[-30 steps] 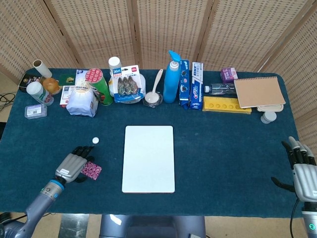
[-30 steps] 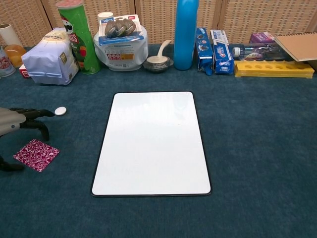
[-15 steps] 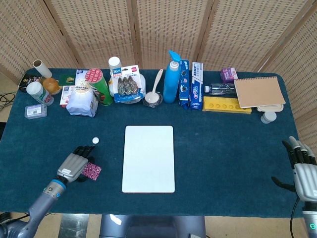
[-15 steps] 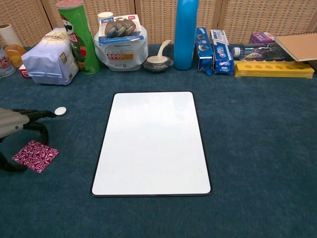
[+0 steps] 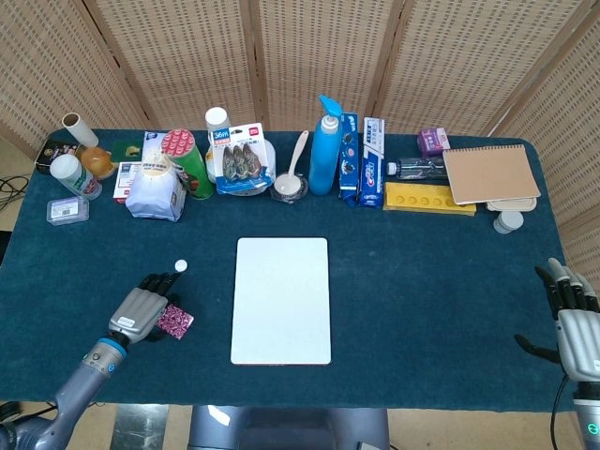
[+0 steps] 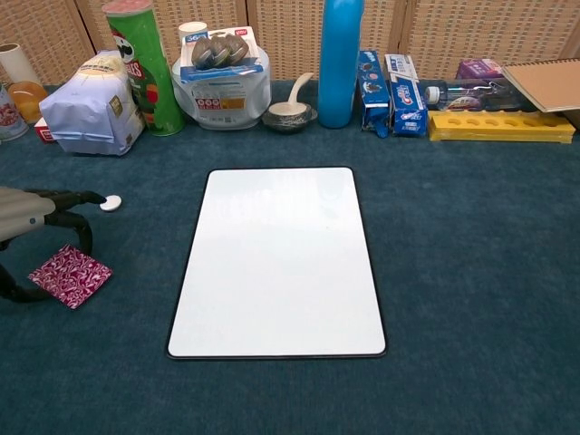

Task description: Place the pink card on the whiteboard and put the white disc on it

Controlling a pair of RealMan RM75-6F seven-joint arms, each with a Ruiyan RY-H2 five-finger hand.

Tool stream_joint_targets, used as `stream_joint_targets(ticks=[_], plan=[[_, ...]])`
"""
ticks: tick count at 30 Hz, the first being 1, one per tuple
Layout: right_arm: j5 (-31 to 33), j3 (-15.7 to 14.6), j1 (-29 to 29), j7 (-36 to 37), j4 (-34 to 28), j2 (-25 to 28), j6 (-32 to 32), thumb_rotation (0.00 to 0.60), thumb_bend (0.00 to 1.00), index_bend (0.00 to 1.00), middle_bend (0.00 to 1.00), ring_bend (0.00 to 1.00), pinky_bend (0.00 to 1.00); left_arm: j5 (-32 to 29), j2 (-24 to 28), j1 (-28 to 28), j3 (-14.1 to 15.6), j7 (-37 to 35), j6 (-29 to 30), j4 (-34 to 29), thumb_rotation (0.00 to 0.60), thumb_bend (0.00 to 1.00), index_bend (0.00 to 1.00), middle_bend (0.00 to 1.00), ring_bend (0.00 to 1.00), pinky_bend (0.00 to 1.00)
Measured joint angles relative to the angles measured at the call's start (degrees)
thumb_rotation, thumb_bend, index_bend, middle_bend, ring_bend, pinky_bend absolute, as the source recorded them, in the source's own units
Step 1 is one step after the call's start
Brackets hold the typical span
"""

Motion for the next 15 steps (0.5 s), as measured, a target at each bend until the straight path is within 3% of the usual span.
stream_joint_targets(ticks=[15], plan=[[-0.03, 0.01, -0.02, 0.53, 0.06, 0.16, -0.05, 0.600, 0.00, 0.00, 0.00, 0.00, 0.00, -0.57, 2.20, -3.78, -3.34, 1.32, -0.27, -7.33, 0.600, 0.21, 0.50, 0.00, 0.00, 0.06]])
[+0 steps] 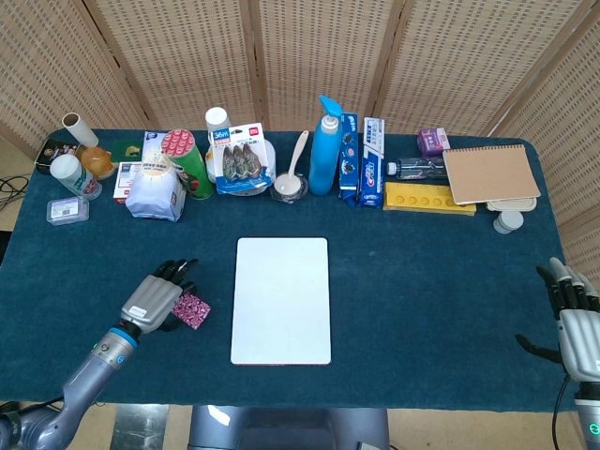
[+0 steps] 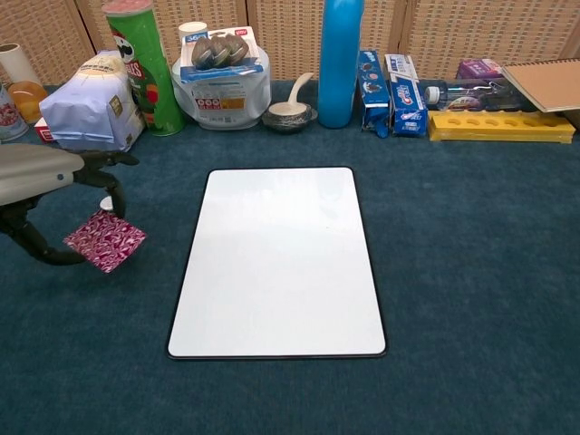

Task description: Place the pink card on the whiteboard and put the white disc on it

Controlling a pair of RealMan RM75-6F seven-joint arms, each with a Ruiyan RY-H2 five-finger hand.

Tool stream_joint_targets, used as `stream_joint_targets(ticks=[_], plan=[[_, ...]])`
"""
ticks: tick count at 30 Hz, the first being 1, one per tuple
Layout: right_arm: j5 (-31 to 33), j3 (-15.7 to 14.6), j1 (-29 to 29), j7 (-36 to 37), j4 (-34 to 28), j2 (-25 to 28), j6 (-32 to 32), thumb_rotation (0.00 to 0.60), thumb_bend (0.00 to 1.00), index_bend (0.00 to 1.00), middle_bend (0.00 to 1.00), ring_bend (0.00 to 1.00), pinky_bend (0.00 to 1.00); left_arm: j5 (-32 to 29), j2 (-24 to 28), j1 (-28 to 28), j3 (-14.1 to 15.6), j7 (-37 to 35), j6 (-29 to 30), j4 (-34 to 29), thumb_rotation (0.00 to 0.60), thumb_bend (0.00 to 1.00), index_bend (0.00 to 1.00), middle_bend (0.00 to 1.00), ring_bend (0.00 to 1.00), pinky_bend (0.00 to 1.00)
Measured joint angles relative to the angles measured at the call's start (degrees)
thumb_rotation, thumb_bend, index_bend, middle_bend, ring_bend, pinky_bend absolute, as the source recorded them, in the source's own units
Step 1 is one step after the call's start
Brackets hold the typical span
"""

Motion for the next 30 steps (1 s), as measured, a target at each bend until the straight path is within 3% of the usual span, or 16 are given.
stream_joint_targets(ticks=[8, 16, 19, 20, 24, 25, 30], plan=[[0.37, 0.10, -0.03, -0.05, 0.17, -0.06, -0.07, 0.600, 0.00, 0.00, 0.00, 0.00, 0.00, -4.30, -2.51, -6.58, -4.79, 6.70, -2.66, -2.91, 0.600, 0.21, 0.50, 0.00, 0.00, 0.06], [1.57, 0.49, 0.08, 0.84, 0.60, 0.06, -0.70, 0.600, 0.00, 0.00, 0.00, 0.00, 0.00, -16.83, -9.07, -14.97, -8.14, 16.28, -5.35, -1.81, 0.600, 0.21, 0.50, 0.00, 0.00, 0.06], [2.01, 0.64, 0.07, 1.15, 0.67, 0.14, -0.92, 0.600, 0.00, 0.00, 0.00, 0.00, 0.00, -21.38, -12.10, -17.98, -8.55, 19.78, -5.58, -0.22, 0.600, 0.16, 0.49, 0.00, 0.00, 0.06], [2.12, 0.67, 0.07, 1.20, 0.68, 0.15, -0.95, 0.600, 0.00, 0.00, 0.00, 0.00, 0.00, -22.69, -12.99, -18.80, -8.61, 20.48, -5.60, 0.37, 0.600, 0.14, 0.46, 0.00, 0.00, 0.06], [2.44, 0.76, 0.04, 1.50, 0.72, 0.23, -1.10, 0.600, 0.00, 0.00, 0.00, 0.00, 0.00, -27.76, -16.47, -21.80, -8.66, 22.35, -5.29, 2.98, 0.600, 0.08, 0.05, 0.00, 0.00, 0.06], [2.47, 0.76, 0.01, 1.61, 0.76, 0.25, -1.11, 0.600, 0.00, 0.00, 0.00, 0.00, 0.00, -28.77, -17.33, -22.59, -8.53, 23.13, -4.86, 3.74, 0.600, 0.08, 0.00, 0.00, 0.00, 0.06], [2.49, 0.76, 0.08, 2.13, 0.99, 0.40, -1.38, 0.600, 0.00, 0.00, 0.00, 0.00, 0.00, -32.99, -18.05, -24.08, -7.95, 25.68, -3.08, 3.76, 0.600, 0.08, 0.00, 0.00, 0.00, 0.06]])
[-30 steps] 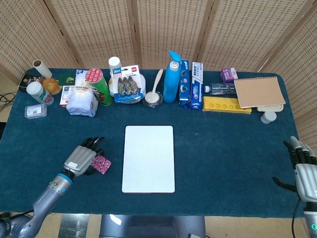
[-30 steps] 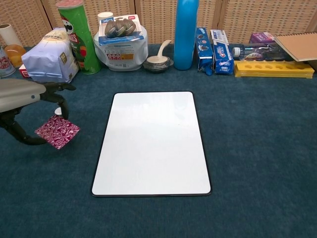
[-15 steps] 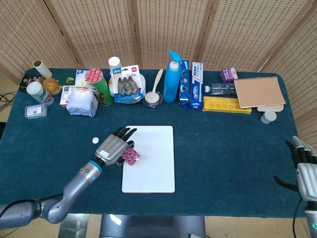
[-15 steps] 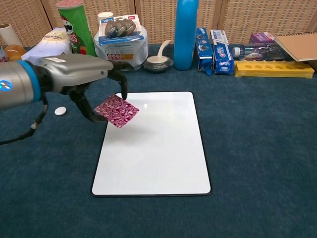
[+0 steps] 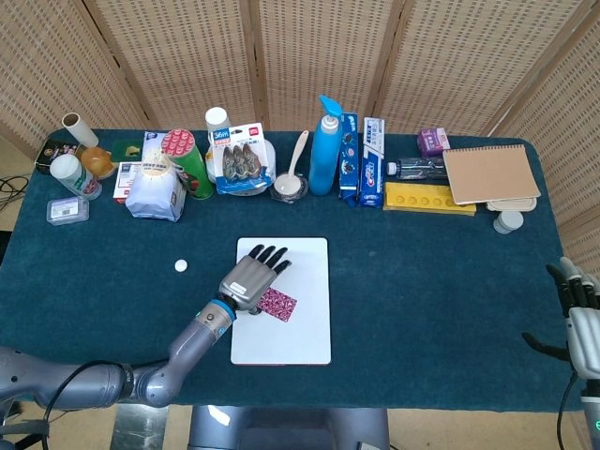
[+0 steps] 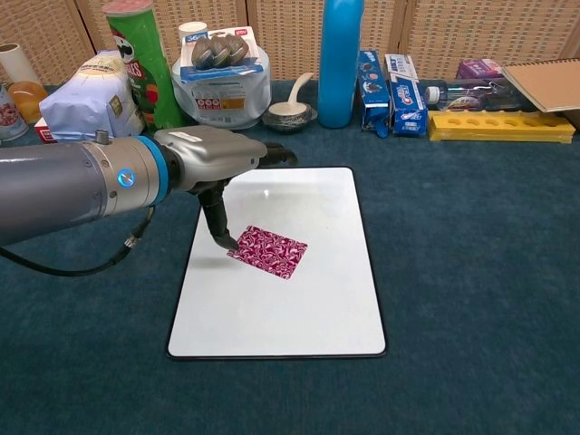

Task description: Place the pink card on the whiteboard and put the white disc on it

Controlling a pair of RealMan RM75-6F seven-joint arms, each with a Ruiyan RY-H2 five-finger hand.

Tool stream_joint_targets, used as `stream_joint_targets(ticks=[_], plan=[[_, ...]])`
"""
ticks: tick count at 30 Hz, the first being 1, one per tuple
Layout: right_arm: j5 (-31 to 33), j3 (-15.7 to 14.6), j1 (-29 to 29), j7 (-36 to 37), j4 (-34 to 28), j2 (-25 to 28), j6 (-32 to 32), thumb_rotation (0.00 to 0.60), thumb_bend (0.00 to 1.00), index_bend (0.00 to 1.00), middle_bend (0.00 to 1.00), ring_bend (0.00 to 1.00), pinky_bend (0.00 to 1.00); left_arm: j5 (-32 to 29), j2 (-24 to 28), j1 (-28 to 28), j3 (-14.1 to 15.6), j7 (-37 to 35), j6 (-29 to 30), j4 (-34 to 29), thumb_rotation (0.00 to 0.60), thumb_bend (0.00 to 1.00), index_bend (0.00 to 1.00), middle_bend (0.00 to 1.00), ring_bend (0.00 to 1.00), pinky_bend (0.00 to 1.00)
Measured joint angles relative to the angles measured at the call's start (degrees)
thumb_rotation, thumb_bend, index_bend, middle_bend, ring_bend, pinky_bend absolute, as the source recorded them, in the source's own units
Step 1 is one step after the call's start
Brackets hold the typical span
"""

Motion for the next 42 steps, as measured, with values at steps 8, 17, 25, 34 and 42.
stream_joint_targets(ticks=[8, 17, 25, 34, 42], plan=[[-0.52, -0.11, -0.08, 0.45, -0.25, 0.21, 0.24, 0.600, 0.00, 0.00, 0.00, 0.00, 0.00, -2.25, 3.07, -0.99, 0.46, 1.56, 5.52, -3.84, 0.600, 0.09, 0.00, 0.00, 0.00, 0.06], [-0.70, -0.32, -0.17, 0.68, -0.41, 0.26, 0.15, 0.600, 0.00, 0.00, 0.00, 0.00, 0.00, -1.46, 12.13, 2.39, 2.13, -5.08, 5.22, -2.46, 0.600, 0.13, 0.27, 0.00, 0.00, 0.06], [-0.90, -0.31, -0.09, 0.85, -0.40, -0.04, 0.21, 0.600, 0.00, 0.00, 0.00, 0.00, 0.00, 0.37, 14.87, 5.31, 3.74, -14.09, -0.09, 6.63, 0.600, 0.16, 0.33, 0.00, 0.00, 0.06], [-0.71, -0.41, 0.11, 0.31, -0.34, -0.32, -0.34, 0.600, 0.00, 0.00, 0.00, 0.00, 0.00, 2.88, 12.96, 6.81, 5.15, -20.52, -5.08, 15.20, 0.600, 0.17, 0.34, 0.00, 0.00, 0.06], [-0.30, -0.25, 0.20, 0.48, -0.13, -0.38, -0.60, 0.600, 0.00, 0.00, 0.00, 0.00, 0.00, 5.54, 11.23, 7.60, 5.92, -23.28, -6.12, 17.91, 0.600, 0.17, 0.34, 0.00, 0.00, 0.06]])
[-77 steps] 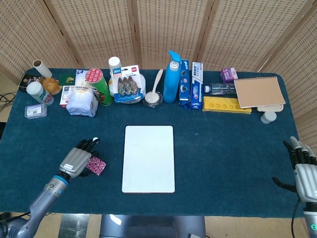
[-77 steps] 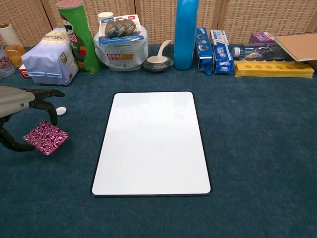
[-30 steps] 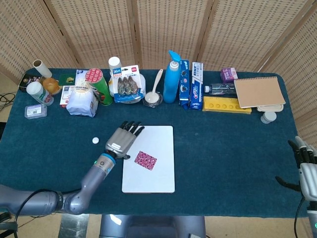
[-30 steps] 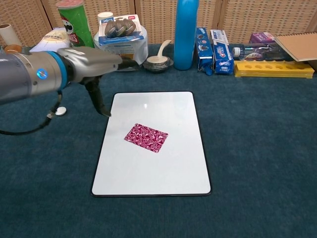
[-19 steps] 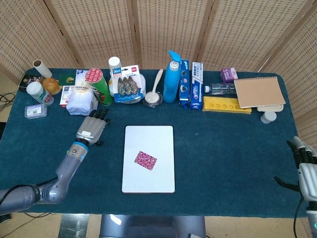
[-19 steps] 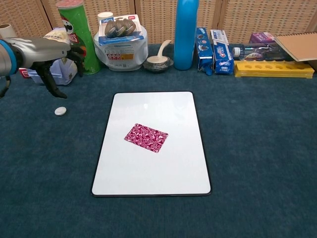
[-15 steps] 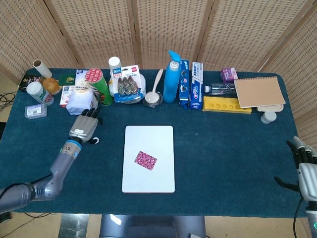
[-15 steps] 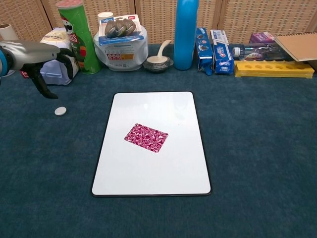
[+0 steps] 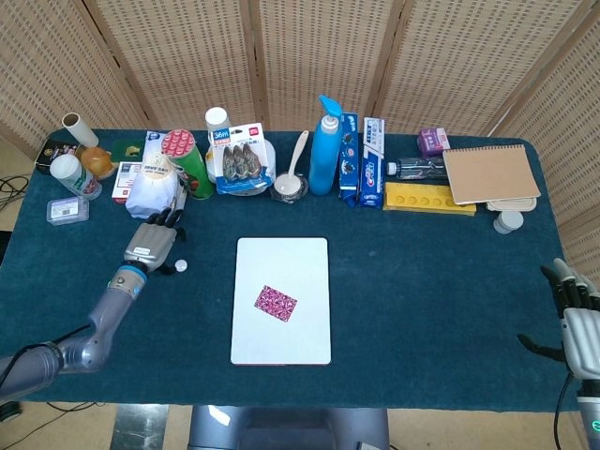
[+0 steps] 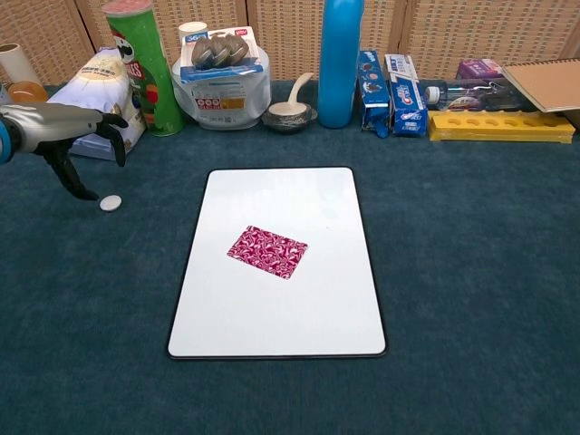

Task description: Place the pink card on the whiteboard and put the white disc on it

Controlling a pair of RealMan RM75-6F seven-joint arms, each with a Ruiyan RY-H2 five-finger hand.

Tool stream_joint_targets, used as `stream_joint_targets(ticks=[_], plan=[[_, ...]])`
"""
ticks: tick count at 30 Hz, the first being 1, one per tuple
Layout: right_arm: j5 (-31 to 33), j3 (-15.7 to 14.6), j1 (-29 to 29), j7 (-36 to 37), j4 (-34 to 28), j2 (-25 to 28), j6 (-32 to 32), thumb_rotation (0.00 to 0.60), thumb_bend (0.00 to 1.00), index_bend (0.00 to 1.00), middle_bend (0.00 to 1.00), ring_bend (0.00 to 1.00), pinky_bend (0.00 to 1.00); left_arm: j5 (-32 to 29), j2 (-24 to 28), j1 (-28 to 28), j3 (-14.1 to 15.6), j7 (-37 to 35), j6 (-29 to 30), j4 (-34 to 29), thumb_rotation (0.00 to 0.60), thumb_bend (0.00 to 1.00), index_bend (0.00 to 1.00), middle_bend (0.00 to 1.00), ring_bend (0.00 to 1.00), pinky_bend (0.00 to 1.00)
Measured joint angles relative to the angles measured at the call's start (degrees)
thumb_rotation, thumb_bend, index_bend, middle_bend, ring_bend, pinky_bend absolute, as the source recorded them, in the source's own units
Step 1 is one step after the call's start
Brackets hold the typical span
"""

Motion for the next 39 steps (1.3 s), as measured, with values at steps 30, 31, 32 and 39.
stream_joint_targets(ticks=[30, 31, 32, 39], plan=[[0.27, 0.10, 0.10, 0.24, -0.07, 0.12, -0.24, 0.600, 0.00, 0.00, 0.00, 0.00, 0.00, 8.73, 0.71, 0.98, 0.70, 1.17, 5.65, -7.65, 0.600, 0.17, 0.34, 0.00, 0.00, 0.06], [0.26, 0.10, 0.10, 0.24, -0.07, 0.13, -0.21, 0.600, 0.00, 0.00, 0.00, 0.00, 0.00, 8.24, 0.45, 0.92, 0.69, 1.21, 5.27, -6.97, 0.600, 0.17, 0.34, 0.00, 0.00, 0.06], [0.24, 0.09, 0.11, 0.23, -0.06, 0.12, -0.21, 0.600, 0.00, 0.00, 0.00, 0.00, 0.00, 7.87, 0.23, 0.87, 0.67, 1.19, 4.93, -6.37, 0.600, 0.17, 0.34, 0.00, 0.00, 0.06], [0.42, 0.07, 0.37, -0.43, 0.09, -0.28, -0.68, 0.600, 0.00, 0.00, 0.00, 0.00, 0.00, 6.16, -1.85, 0.34, 0.19, -0.72, 1.39, -0.98, 0.600, 0.17, 0.35, 0.00, 0.00, 0.06]])
